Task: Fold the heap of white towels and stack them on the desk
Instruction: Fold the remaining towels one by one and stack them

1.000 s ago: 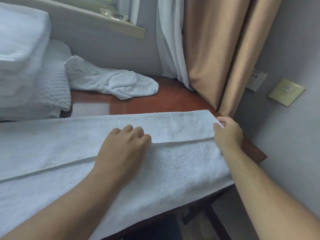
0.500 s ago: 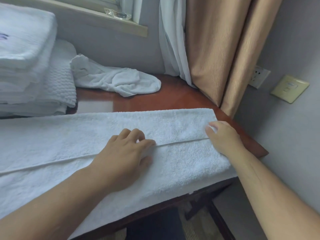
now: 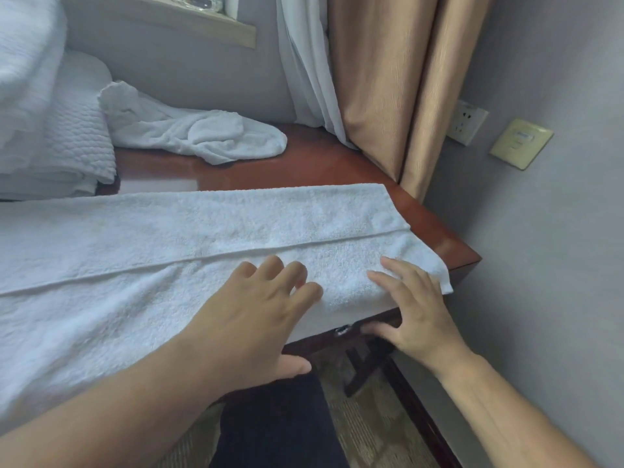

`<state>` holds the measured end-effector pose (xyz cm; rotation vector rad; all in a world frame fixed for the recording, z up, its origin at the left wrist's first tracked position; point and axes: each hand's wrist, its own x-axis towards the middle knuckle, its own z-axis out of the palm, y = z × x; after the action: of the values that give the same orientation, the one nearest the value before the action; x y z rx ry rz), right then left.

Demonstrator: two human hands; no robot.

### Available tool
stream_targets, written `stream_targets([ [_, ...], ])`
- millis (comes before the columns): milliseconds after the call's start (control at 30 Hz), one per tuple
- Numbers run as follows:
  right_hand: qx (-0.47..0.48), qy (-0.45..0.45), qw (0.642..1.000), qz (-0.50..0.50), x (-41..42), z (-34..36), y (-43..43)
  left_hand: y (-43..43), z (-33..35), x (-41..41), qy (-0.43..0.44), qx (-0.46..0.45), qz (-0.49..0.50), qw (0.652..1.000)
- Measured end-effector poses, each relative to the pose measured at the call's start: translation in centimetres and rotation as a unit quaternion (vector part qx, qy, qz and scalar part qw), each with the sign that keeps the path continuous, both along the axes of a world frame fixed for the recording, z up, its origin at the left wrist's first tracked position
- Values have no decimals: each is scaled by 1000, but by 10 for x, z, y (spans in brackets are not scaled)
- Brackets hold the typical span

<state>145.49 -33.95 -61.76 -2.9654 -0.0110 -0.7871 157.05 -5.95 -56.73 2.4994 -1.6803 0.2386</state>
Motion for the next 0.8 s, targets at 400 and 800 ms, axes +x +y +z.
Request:
stream_targets([
  [400, 24, -206, 978, -7, 10, 13, -2, 4, 17, 0, 27, -19, 10, 999],
  [800, 72, -272, 952, -115, 40, 42, -37, -2, 48, 31, -7, -60, 141, 988],
])
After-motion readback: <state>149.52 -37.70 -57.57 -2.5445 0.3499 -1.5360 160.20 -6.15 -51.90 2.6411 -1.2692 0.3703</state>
